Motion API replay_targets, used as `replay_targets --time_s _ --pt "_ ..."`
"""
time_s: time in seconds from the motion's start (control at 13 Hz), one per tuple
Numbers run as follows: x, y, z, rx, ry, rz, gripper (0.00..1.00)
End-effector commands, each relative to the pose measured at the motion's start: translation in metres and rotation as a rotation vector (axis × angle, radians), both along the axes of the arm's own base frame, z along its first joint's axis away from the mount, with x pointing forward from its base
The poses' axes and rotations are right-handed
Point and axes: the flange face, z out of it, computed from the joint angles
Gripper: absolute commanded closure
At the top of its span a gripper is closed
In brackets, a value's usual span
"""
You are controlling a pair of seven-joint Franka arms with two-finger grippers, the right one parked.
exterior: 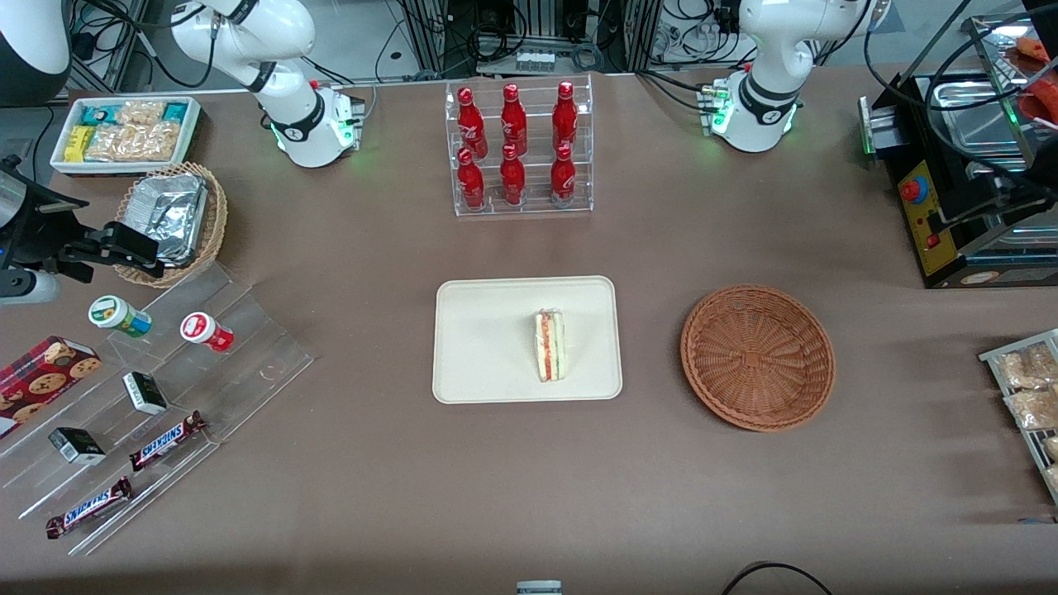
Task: Place sandwich from basket to tray
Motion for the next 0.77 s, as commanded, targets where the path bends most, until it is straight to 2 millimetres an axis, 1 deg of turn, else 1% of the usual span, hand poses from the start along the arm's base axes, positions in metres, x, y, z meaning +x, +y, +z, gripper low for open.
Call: replay_targets --time_s 0.0,0.08,0.15,0.23,0.31,0.46,0.54,0.69 --pt "-0.026 0.005 -0.012 0.042 0.015 -0.032 0.01" --pt "-0.03 0.005 -0.02 0.059 0.017 -0.033 0.01" --pt "-0.036 -0.001 -0.028 0.062 0.015 -0.045 0.01" --pt "-0.044 -0.011 -0.038 0.077 0.017 -0.067 0.01" --pt "-0.046 -0.014 -0.041 0.078 0.011 -0.075 0.01" --pt "-0.045 -0.021 -0.037 0.067 0.004 -0.135 0.01" --pt "-0.044 -0.03 -0.035 0.067 -0.003 -0.172 0.01" --pt "-0.039 -0.034 -0.029 0.063 -0.014 -0.181 0.01"
